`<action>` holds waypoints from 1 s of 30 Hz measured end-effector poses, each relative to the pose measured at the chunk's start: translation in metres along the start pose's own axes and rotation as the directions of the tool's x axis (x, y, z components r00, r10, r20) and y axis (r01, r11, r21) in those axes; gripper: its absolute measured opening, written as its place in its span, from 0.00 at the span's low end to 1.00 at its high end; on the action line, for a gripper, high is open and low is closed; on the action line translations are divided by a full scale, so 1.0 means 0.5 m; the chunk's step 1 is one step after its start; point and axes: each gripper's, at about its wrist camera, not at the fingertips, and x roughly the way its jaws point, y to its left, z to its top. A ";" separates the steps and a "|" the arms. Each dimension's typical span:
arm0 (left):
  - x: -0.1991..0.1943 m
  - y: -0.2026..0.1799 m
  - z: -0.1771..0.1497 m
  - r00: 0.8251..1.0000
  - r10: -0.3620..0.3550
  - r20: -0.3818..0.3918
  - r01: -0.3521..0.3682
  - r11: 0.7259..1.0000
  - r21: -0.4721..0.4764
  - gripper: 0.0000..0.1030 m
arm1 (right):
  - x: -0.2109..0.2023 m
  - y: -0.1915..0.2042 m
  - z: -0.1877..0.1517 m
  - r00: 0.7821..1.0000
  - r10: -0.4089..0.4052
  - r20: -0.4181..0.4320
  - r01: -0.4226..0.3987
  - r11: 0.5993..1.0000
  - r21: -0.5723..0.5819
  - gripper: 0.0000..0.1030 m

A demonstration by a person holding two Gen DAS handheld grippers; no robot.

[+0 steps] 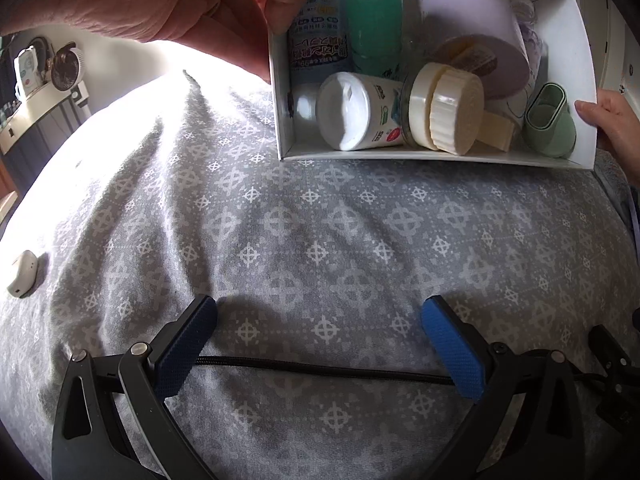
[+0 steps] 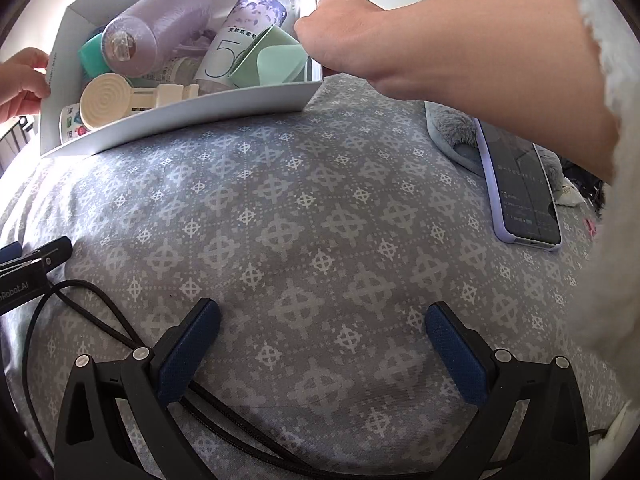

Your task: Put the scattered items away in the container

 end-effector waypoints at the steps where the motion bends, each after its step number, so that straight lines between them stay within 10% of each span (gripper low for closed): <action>1: 0.000 -0.001 -0.001 1.000 0.000 0.000 0.000 1.000 0.000 1.00 | 0.000 0.000 0.000 1.000 0.000 0.000 0.000 1.000 0.000 1.00; 30: 0.012 0.010 0.005 1.000 0.013 -0.002 -0.013 1.000 0.010 1.00 | 0.083 -0.005 0.001 1.000 -0.001 0.000 0.001 1.000 -0.002 1.00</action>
